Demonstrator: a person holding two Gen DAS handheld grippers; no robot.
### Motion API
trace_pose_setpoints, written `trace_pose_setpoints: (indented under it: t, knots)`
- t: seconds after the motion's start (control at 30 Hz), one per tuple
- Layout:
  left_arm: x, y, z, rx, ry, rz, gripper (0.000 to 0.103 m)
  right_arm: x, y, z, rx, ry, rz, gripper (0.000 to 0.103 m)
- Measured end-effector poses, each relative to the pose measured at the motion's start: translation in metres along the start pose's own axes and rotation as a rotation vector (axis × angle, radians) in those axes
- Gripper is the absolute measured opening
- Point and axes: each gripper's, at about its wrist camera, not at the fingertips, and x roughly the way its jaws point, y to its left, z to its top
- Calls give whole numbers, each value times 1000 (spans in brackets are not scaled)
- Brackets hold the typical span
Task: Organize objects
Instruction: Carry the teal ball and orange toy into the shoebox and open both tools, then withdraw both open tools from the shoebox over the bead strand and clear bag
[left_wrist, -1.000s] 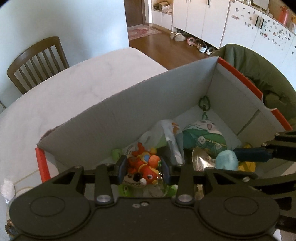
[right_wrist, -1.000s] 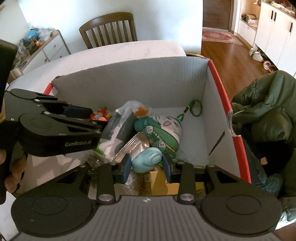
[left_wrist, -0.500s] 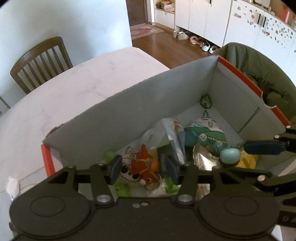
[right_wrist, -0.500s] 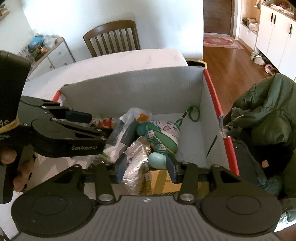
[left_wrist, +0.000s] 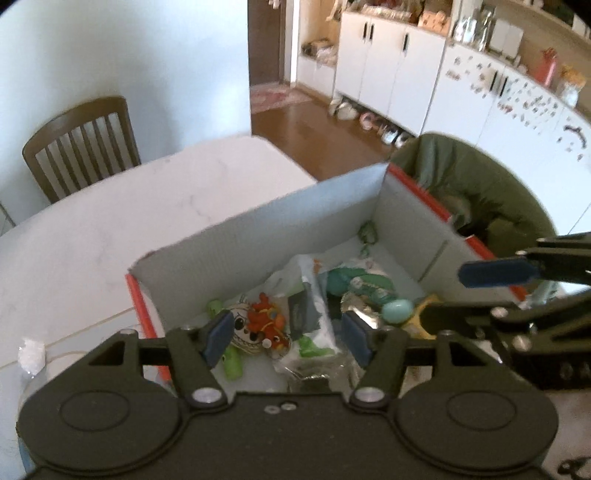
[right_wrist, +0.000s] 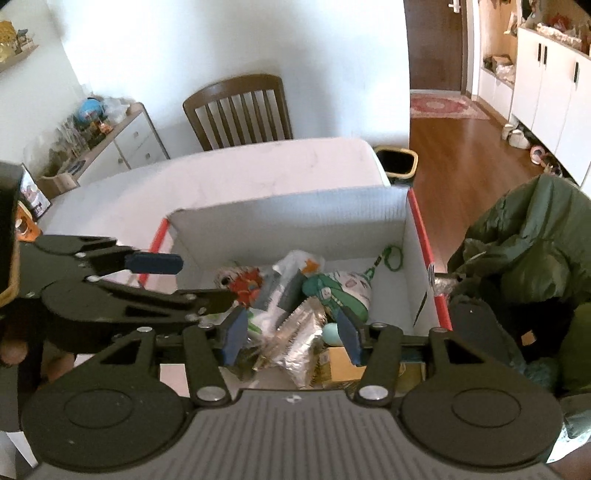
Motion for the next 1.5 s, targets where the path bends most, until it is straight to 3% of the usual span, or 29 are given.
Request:
trace_pose_setpoints:
  t: [0.07, 0.27, 0.53, 0.93, 1.17, 1.5]
  knots:
    - [-14, 3, 0, -13, -35, -6, 70, -8, 7, 3, -6, -15, 1, 54]
    - [-50, 25, -11, -83, -103, -13, 71, -26, 39, 10, -45, -43, 23, 62]
    - [-92, 72, -38, -129, -158, 39, 81, -33, 98, 18, -109, -68, 74, 70]
    - [-137, 154, -83, -162, -216, 143, 100, -9, 197, 21, -184, -88, 146, 83]
    - [-145, 201, -113, -195, -215, 163, 102, 14, 237, 20, -177, -79, 173, 83]
    - [-128, 246, -146, -215, -191, 143, 102, 60, 273, 28, -152, -52, 166, 83]
